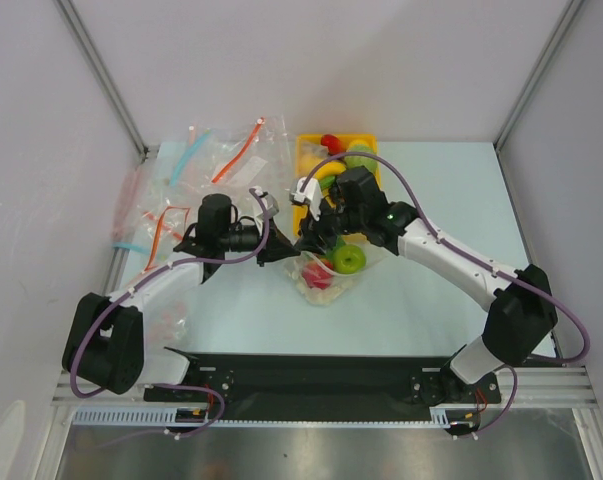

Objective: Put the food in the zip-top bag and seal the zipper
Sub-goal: Zip the zipper food storage bag at the center of the board.

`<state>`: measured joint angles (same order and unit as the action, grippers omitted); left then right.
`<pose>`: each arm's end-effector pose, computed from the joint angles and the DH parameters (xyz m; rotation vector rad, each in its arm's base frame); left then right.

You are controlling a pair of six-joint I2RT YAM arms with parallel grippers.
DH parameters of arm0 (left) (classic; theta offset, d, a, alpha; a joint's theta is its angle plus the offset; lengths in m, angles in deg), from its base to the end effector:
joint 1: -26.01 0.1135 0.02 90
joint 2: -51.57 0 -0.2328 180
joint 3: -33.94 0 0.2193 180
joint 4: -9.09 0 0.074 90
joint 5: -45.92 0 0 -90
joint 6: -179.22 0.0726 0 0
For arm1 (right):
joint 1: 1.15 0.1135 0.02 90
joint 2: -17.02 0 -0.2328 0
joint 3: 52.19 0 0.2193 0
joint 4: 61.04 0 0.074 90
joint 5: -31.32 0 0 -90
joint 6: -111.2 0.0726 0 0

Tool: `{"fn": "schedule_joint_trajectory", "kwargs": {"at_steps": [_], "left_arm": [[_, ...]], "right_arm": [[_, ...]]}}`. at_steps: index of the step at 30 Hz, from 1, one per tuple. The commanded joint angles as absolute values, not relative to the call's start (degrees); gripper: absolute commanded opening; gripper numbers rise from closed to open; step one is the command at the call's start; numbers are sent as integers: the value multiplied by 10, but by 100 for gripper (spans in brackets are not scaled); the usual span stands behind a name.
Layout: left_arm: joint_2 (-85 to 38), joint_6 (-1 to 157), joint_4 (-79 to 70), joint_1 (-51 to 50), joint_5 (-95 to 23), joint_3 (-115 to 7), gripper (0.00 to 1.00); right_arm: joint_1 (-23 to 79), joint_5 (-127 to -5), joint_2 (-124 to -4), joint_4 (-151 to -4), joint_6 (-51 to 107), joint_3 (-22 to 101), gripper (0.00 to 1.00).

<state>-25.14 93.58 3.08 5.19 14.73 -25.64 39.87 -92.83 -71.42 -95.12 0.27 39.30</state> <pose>0.2384 -0.1571 0.2316 1.0607 1.6335 -1.1907 0.2355 0.2589 0.2888 -1.3848 1.6028 0.8370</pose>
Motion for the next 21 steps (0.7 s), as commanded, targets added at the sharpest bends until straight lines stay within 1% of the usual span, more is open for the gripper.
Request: {"fn": "schedule_joint_trajectory", "kwargs": {"at_steps": [1, 3, 6, 7, 8, 10, 11, 13, 16, 18, 21], "left_arm": [[-239, 967, 27, 52, 174, -281, 0], [-240, 969, 25, 52, 174, -281, 0], [-241, 971, 23, 52, 172, -282, 0], [-241, 973, 23, 52, 171, -282, 0], [-242, 973, 23, 52, 168, -281, 0], [-244, 975, 27, 52, 167, -279, 0], [-244, 973, 30, 52, 166, -276, 0], [-245, 963, 45, 53, 164, -270, 0], [-239, 921, 93, 61, 161, -247, 0], [-237, 908, 125, 70, 157, -238, 0], [-238, 922, 101, 73, 152, -242, 0]], "right_arm": [[405, -934, -719, -959, -16, 418, 46], [407, -937, -722, -961, -16, 418, 46], [407, -937, -727, -971, -15, 424, 34], [406, -936, -728, -974, -15, 426, 24], [407, -932, -728, -977, -13, 428, 18], [407, -931, -727, -980, -13, 430, 13], [406, -930, -726, -982, -13, 430, 12], [406, -926, -725, -984, -14, 428, 6], [403, -923, -721, -993, -14, 424, 3], [402, -925, -717, -998, -15, 418, 3], [397, -930, -707, -1008, -17, 403, 3]]}}
